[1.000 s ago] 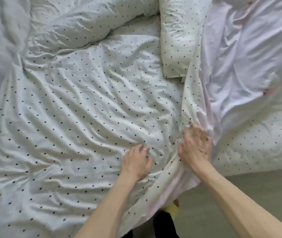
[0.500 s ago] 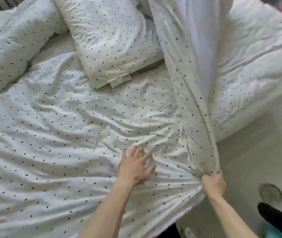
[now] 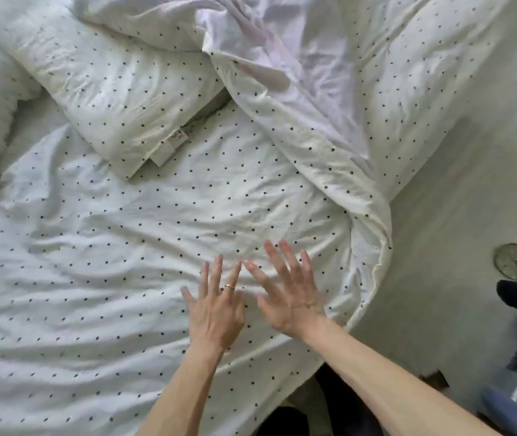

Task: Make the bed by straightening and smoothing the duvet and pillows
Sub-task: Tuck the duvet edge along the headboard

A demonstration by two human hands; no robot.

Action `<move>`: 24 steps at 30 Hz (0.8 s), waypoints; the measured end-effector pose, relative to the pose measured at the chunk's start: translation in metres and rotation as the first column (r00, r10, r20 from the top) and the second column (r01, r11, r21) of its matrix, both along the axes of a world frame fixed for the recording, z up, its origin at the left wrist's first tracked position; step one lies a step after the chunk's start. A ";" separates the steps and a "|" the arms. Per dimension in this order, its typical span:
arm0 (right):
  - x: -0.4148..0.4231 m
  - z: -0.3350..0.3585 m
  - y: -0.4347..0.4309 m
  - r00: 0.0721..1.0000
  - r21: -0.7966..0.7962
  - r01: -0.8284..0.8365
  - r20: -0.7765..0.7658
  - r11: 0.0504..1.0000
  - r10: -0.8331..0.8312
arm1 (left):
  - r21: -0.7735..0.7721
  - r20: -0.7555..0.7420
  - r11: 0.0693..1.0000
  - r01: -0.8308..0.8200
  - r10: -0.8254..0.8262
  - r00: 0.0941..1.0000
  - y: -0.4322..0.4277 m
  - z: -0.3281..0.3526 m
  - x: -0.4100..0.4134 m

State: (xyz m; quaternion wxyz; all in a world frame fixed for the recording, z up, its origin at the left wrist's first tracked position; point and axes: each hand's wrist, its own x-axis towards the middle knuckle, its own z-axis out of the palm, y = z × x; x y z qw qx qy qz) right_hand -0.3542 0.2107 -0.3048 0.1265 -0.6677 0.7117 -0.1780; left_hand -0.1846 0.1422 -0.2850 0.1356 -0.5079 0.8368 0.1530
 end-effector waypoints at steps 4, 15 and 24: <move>-0.027 -0.034 0.019 0.949 0.683 0.250 -0.030 0.686 -0.315 | 0.258 0.196 0.966 -0.013 -0.039 0.980 -0.006 -0.001 0.033; -0.095 0.031 -0.025 0.909 0.540 0.412 -0.298 0.734 -0.291 | 0.354 0.258 0.921 -0.161 0.069 0.964 -0.053 0.014 -0.042; -0.218 0.063 -0.164 0.968 0.400 0.252 -0.122 0.881 -0.221 | 0.450 -0.183 0.828 -0.333 0.451 0.874 -0.149 0.059 -0.204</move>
